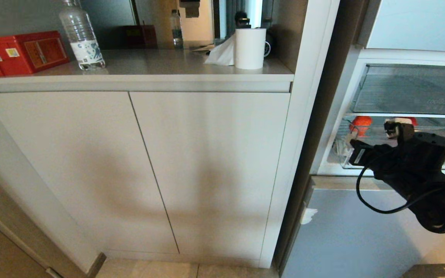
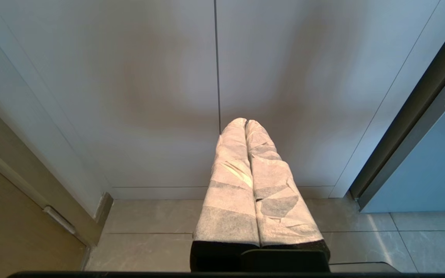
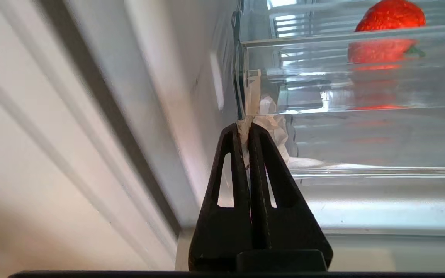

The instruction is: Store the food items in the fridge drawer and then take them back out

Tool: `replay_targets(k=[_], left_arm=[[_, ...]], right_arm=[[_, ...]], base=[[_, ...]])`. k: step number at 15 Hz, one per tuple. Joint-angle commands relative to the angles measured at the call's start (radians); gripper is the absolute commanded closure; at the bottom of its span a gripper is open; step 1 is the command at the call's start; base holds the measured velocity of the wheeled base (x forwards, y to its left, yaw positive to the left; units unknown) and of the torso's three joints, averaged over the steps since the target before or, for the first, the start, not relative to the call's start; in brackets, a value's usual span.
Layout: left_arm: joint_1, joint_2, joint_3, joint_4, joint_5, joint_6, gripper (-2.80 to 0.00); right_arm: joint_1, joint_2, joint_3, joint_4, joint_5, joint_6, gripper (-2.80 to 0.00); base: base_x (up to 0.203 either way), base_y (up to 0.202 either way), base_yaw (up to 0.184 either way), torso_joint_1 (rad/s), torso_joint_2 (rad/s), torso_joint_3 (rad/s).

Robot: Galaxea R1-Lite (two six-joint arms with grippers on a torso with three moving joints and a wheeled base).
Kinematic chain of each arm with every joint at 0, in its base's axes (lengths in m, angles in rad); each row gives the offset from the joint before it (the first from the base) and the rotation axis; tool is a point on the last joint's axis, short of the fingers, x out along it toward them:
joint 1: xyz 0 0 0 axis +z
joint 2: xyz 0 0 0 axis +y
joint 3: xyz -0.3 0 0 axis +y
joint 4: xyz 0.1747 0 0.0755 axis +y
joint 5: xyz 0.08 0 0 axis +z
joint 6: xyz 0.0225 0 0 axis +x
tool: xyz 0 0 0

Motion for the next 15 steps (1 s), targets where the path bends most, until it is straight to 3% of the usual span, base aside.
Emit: replay_targets(k=[1,2,3,11,15], left_arm=[[0.0,0.0,0.001,0.0,0.001,0.0,0.0],[0.0,0.0,0.001,0.0,0.001,0.0,0.0],[0.0,0.0,0.0,0.0,0.001,0.0,0.0],[0.0,0.0,0.0,0.0,0.001,0.0,0.0],[0.0,0.0,-0.001,0.0,0.001,0.0,0.0]], right_arm=[[0.003,-0.144,0.139,-0.008,0.001,-0.001,0.0],[0.007,-0.183,0.185,-0.008,0.001,-0.001,0.0],[0.012,-0.217,0.234,-0.009,0.001,-0.001,-2.8],[0.016,-0.519,0.569,-0.007,0.001,0.013,-2.8],[0.009,-0.721,0.613,0.086,-0.05,0.01,-2.8]], base=[[0.0,0.0,0.0,0.0,0.0,0.0],[0.0,0.0,0.0,0.0,0.0,0.0],[0.0,0.0,0.0,0.0,0.0,0.0],[0.0,0.0,0.0,0.0,0.0,0.0],[0.0,0.0,0.0,0.0,0.0,0.0]])
